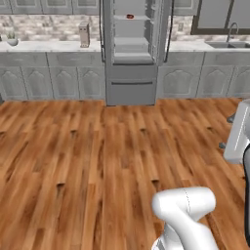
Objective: Take the donut and cupcake from the fridge and place them on the empty tray on the dining counter.
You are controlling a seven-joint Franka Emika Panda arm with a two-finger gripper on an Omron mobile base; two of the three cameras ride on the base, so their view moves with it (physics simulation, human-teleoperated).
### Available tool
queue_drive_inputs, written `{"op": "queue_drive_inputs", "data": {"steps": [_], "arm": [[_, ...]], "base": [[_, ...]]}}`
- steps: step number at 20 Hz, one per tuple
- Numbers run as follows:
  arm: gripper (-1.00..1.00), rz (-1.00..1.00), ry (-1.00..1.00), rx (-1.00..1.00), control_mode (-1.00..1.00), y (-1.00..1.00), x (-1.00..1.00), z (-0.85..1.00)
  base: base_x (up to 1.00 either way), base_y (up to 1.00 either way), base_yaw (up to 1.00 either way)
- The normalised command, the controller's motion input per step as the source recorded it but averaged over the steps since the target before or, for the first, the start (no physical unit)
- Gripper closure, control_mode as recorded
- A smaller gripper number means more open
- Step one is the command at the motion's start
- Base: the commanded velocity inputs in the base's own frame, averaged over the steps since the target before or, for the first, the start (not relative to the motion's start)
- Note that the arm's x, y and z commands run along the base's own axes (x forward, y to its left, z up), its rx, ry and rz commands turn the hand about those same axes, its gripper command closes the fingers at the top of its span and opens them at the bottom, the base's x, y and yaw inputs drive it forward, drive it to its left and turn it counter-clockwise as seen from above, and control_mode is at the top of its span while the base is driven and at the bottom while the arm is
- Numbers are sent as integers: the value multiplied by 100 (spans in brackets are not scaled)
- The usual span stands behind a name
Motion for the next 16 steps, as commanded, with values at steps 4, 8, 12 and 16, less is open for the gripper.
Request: {"op": "queue_drive_inputs", "data": {"steps": [4, 8, 12, 16], "arm": [[-100, 0, 0, 0, 100, 0, 0, 0], [-100, 0, 0, 0, 100, 0, 0, 0], [-100, 0, 0, 0, 100, 0, 0, 0], [-100, 0, 0, 0, 100, 0, 0, 0]], "base": [[100, -34, 4], [100, -35, 0], [100, -21, 0], [100, -21, 0]]}}
